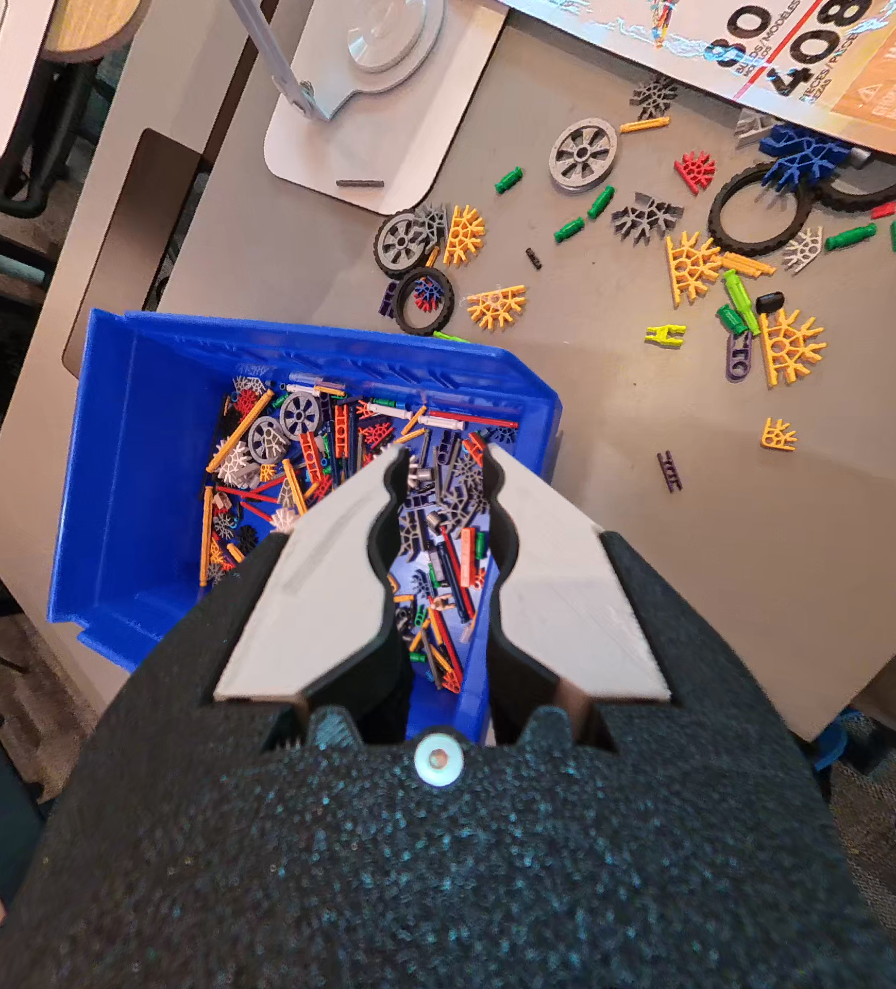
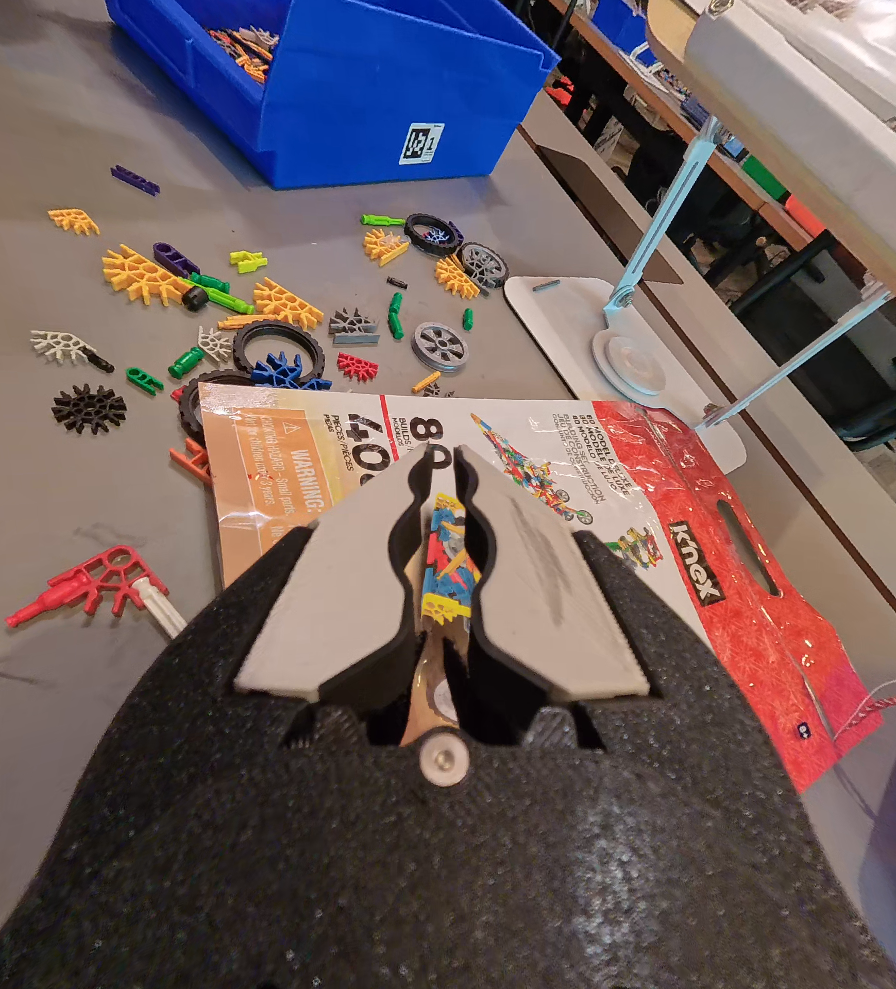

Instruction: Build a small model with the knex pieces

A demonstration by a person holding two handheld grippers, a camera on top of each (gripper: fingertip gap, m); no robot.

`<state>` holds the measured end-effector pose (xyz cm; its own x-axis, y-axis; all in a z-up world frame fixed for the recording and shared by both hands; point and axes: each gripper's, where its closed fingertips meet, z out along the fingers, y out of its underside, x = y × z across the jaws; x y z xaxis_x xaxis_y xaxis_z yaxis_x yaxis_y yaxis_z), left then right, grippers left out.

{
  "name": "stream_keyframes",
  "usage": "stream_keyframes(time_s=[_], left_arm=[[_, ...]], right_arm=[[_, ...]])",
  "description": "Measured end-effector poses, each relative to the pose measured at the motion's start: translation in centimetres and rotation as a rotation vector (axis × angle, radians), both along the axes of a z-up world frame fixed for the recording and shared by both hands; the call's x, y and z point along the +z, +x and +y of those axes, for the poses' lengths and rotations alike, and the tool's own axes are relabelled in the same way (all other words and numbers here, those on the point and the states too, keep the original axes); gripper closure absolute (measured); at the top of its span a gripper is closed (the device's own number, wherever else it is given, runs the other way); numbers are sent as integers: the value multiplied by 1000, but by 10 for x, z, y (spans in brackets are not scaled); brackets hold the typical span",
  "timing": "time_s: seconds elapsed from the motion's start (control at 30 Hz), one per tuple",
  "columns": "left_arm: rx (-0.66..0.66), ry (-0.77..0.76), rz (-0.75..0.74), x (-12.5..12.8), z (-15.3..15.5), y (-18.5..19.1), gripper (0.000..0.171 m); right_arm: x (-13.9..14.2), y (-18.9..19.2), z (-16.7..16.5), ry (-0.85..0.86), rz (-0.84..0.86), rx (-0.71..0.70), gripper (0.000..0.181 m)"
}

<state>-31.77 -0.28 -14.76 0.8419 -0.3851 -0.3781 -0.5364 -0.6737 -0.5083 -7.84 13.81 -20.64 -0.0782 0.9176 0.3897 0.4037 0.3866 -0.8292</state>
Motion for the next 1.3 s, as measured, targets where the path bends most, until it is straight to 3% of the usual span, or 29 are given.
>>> stream_keyframes(time_s=[0.77,1.3], left_arm=[[42,-6,40,8,-6,-25,145],[114,-23,49,16,-22,-78,146]], right_arm=[[2,-1,0,17,16,-1,175],[-3,-2,0,8,3,-2,175]])
